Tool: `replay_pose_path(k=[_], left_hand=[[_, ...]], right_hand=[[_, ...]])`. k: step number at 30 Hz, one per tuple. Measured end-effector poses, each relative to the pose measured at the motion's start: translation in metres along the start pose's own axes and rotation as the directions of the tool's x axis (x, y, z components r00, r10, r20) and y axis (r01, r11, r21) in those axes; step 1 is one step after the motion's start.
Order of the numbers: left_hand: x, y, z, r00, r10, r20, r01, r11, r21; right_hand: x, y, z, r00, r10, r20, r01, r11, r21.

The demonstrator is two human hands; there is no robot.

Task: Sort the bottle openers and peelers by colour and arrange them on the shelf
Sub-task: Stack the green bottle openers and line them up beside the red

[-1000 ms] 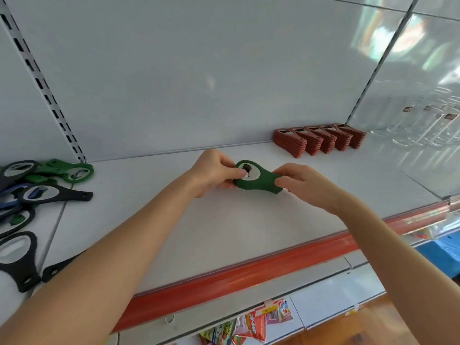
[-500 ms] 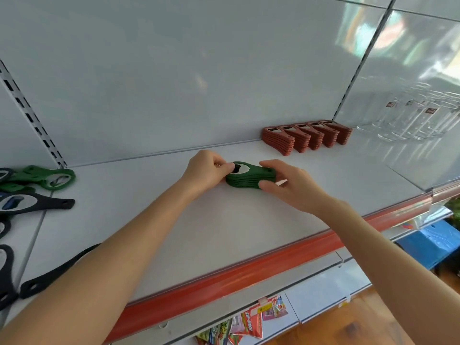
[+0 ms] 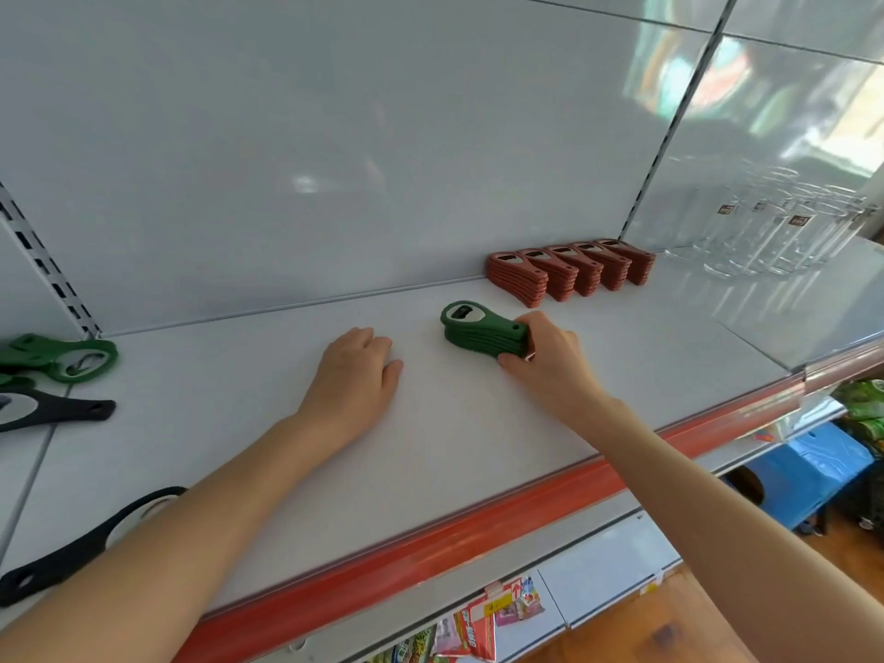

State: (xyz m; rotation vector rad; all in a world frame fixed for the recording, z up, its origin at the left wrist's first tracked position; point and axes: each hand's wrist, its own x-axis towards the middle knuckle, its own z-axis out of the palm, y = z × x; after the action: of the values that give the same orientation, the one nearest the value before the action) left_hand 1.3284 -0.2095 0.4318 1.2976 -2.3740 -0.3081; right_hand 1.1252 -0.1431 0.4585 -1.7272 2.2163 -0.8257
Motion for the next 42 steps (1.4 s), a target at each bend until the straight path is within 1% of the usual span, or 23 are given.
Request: replay_pose_path(k=[2,8,17,29,32,36,38,42], left_hand=[[-0.002,0.000,0.001,1.000,0.014,-0.016,-0.014,1.000,-0.009],[-0.003,0.001,0.000,0.999,-0.009,-0.037,0.009,1.000,-0.007],[-0.002,0.001,0.000,0.997,-0.014,-0.073,0.013,1.000,-0.017],[-0.003,0.000,0.001,0.999,-0.022,-0.042,0.021,0.999,-0.038],[-0.002,-0.001,0.002,0.999,-0.013,-0.051,0.011,0.999,-0.037],[-0.003,0.000,0.000,0.999,-0.030,-0.028,0.029,0.998,-0.054],[-0.004,0.002,-0.002,0.999,-0.030,-0.026,0.029,0.998,-0.056],[-0.006,0.003,-0.004,0.999,-0.045,-0.022,0.043,0.996,-0.076]], right_hand=[[0.009,0.001,0.000,0.998,0.054,-0.029,-0.054,0.998,-0.013],[0.044,-0.008,0.007,0.982,0.173,-0.081,-0.175,0.985,-0.011],[0.072,-0.023,0.020,0.968,0.220,-0.123,-0.227,0.973,-0.041],[0.072,-0.019,0.022,0.970,0.195,-0.145,-0.205,0.977,-0.060],[0.072,-0.019,0.021,0.970,0.199,-0.143,-0.209,0.976,-0.065],[0.073,-0.018,0.019,0.973,0.196,-0.118,-0.205,0.976,-0.068],[0.073,-0.017,0.016,0.978,0.171,-0.117,-0.181,0.980,-0.087],[0.068,-0.015,0.009,0.979,0.049,-0.200,-0.079,0.987,-0.143]])
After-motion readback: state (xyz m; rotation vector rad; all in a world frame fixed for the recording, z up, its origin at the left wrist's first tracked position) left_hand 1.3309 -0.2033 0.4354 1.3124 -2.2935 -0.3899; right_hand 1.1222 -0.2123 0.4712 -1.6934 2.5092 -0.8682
